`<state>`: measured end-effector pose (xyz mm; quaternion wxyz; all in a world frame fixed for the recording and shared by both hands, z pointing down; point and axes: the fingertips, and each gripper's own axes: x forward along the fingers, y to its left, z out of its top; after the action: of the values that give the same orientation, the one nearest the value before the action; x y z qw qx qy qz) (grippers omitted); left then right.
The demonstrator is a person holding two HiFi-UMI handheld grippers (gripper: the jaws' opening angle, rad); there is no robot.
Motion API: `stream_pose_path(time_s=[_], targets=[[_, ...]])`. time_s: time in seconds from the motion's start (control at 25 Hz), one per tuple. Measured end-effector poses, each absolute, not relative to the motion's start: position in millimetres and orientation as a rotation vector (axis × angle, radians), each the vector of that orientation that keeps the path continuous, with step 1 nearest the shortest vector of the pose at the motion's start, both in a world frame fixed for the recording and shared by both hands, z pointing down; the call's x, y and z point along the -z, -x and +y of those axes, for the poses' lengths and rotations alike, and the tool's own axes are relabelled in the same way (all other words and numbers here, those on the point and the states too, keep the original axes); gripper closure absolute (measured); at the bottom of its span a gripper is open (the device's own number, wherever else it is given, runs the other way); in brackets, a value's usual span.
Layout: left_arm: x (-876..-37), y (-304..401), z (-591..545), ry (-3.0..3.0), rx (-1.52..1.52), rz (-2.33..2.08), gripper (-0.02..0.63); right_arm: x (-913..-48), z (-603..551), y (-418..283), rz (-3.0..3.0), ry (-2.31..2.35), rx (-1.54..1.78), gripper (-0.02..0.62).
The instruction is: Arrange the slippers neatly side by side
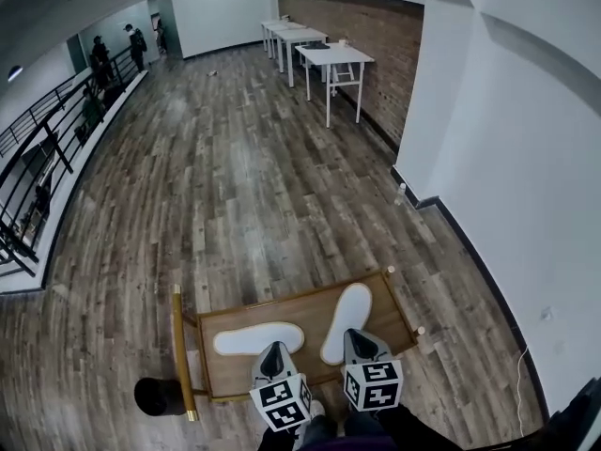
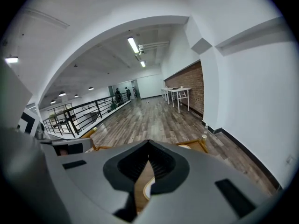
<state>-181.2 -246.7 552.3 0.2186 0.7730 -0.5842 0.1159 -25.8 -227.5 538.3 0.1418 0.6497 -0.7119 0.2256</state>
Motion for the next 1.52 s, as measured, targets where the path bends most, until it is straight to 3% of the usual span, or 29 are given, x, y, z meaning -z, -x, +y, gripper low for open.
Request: stream_pose_path(time_s=[0.44,1.16,1.36,1.52], targets=[[-554,144,-254,-2.195,-0.337,-1.525,0.606,-539,-228,-7,-1.982,-1.943,-0.673,0.597],[-552,169,-260,-2.110,-0.323,-1.661,0.606,-545,-256,2,-2.062,-1.826,-0.654,0.597],[-558,172,-257,-2.093,-0.341,-1.668,0.606,-558,-260,-10,-2.069,-1.820,-0.743,0.597],[-563,180,-256,-2.074,-0.342,-1.676,0.606,-583,-267,-30,-2.062,-1.816,-0.997,0.597]])
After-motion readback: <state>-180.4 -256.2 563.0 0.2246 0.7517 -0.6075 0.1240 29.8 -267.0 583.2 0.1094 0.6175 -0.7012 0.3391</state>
